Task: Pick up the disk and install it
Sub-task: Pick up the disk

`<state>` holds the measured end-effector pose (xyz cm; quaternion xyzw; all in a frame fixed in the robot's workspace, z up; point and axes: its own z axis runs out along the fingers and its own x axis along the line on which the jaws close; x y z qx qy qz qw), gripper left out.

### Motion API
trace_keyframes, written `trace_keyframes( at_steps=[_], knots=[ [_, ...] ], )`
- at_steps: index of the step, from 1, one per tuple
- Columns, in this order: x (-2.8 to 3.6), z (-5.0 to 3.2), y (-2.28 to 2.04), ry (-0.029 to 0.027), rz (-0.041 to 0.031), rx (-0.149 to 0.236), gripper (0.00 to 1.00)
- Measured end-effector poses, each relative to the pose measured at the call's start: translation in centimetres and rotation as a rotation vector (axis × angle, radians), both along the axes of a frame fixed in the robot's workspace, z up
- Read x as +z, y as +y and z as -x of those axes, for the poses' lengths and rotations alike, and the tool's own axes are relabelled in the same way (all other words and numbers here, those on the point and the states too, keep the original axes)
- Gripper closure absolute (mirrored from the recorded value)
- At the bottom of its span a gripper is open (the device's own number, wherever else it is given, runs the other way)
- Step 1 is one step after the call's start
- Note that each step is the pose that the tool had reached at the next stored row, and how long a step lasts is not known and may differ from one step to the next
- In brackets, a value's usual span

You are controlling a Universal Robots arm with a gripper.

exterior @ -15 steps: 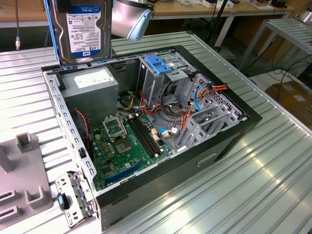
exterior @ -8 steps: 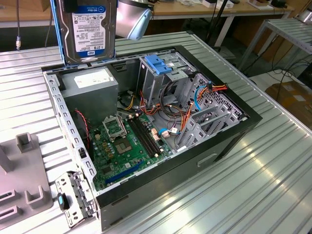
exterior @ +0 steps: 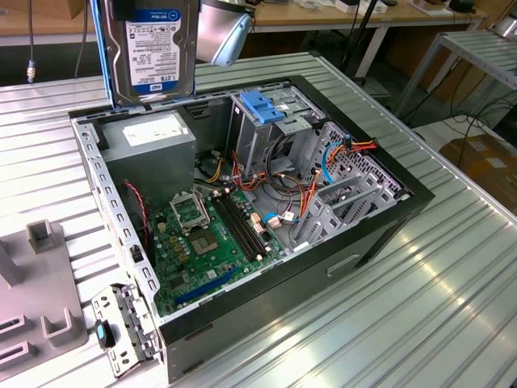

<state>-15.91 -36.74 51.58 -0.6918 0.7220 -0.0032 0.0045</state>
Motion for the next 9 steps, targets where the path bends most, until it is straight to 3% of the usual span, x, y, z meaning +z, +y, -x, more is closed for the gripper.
trace_keyframes(
  at_steps=[3,4,6,7,9],
  knots=[
    [0.0,-0.27,0.0,-0.0001,0.0,0.0,0.63],
    [0.0,-0.65,-0.03,0.0,0.0001,0.0,0.63],
    [-0.06,-2.56,-0.05,0.0,0.0,0.0,0.63],
    [-0.07,-3.04,-0.05,-0.0001,0.0,0.0,0.63],
    [-0.06,-3.05,-0.05,0.0,0.0001,0.0,0.63]
  ],
)
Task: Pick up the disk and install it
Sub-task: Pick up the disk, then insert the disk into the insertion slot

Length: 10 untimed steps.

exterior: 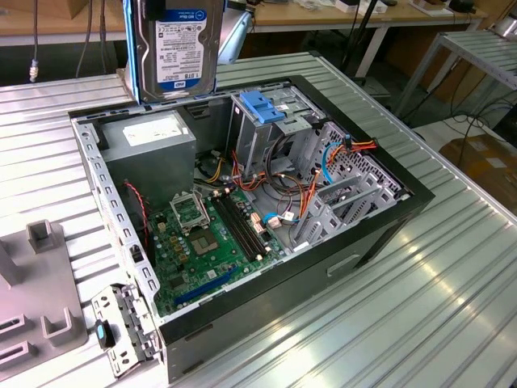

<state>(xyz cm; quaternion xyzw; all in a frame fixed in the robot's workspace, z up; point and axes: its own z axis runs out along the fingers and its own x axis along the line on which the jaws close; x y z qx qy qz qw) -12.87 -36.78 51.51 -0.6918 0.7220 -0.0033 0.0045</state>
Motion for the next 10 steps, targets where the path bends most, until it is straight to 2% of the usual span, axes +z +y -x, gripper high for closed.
trace_keyframes(
  at_steps=[10],
  knots=[
    [-0.01,-0.02,-0.1,-0.0001,-0.0002,0.0,0.63]
  ],
)
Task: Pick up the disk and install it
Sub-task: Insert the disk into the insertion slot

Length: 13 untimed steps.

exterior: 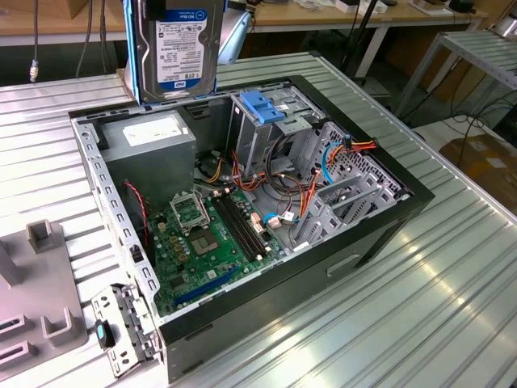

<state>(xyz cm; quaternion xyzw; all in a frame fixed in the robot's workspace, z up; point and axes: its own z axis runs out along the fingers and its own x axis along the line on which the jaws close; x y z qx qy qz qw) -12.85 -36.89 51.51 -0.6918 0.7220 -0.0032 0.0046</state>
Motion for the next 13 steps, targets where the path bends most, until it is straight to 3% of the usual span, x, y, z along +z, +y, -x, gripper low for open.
trace_keyframes(
  at_steps=[13],
  knots=[
    [0.01,0.0,-0.49,0.0001,0.0001,0.0,0.63]
  ],
)
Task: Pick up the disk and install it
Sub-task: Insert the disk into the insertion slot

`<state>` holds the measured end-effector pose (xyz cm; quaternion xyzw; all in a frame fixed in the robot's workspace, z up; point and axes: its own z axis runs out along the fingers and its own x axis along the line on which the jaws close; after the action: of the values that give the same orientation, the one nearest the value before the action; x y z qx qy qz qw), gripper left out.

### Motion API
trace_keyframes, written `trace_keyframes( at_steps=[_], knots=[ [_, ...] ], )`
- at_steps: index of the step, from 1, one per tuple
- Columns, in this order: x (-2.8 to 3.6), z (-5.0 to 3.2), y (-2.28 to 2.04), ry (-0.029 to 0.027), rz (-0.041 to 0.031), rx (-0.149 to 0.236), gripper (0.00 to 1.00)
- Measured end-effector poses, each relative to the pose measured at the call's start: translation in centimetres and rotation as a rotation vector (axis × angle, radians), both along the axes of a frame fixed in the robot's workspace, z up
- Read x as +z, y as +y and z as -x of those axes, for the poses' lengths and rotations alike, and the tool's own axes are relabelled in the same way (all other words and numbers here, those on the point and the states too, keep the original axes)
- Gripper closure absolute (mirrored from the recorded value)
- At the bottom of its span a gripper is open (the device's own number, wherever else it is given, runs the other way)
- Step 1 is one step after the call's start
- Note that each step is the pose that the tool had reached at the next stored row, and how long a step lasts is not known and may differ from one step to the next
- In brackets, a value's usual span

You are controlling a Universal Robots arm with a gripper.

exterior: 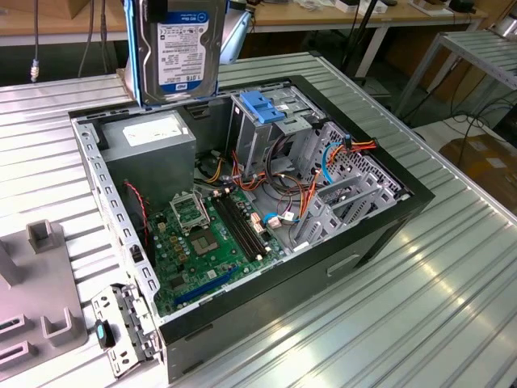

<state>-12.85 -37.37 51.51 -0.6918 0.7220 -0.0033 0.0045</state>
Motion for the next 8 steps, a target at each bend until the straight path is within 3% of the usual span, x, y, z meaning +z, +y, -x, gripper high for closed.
trace_keyframes(
  at_steps=[8],
  knots=[
    [0.0,0.0,-0.37,0.0,0.0,0.0,0.63]
  ],
)
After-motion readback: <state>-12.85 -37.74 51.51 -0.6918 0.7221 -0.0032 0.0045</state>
